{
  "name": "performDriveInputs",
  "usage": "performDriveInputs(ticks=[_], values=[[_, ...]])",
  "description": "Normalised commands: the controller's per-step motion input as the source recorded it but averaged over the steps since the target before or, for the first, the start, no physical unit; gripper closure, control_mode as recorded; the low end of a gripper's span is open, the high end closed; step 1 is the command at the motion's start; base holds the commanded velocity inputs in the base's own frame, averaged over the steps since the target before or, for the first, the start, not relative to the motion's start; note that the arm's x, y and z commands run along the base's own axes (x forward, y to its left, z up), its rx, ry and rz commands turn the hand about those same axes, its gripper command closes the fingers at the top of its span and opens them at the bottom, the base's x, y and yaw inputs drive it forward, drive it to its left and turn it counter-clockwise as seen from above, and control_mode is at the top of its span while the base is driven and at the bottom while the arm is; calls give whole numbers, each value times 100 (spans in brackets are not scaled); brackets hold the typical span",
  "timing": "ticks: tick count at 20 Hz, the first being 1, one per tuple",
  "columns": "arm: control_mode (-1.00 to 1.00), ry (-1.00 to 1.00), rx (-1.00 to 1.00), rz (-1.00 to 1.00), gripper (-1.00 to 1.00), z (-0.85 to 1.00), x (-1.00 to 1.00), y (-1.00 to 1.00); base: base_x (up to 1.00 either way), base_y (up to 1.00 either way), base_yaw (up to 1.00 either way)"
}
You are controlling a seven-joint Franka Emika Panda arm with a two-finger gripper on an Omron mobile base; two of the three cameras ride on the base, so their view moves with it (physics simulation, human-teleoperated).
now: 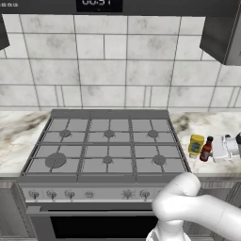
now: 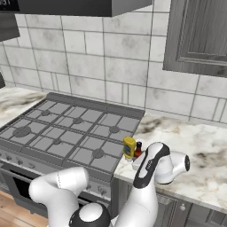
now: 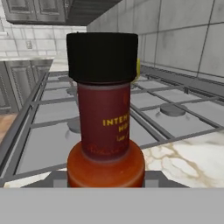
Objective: Take 2 condiments from the cabinet and move them on the counter near the stove.Make sure the condiments are lined up with each other, next to each other.
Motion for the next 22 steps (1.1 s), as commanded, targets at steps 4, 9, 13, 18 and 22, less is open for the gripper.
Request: performDriveInputs(ticks=[4, 9, 13, 18, 22], values=[[-100, 0, 0, 0, 100, -13, 0, 0, 0, 0, 0], [-100, 0, 0, 0, 100, -10, 0, 4, 0, 0, 0], [-100, 0, 0, 0, 100, -1, 4, 4, 0, 0, 0], [-100, 0, 0, 0, -100, -4, 0, 6, 0, 0, 0], [-100, 0, 0, 0, -100, -2, 0, 0, 0, 0, 0]])
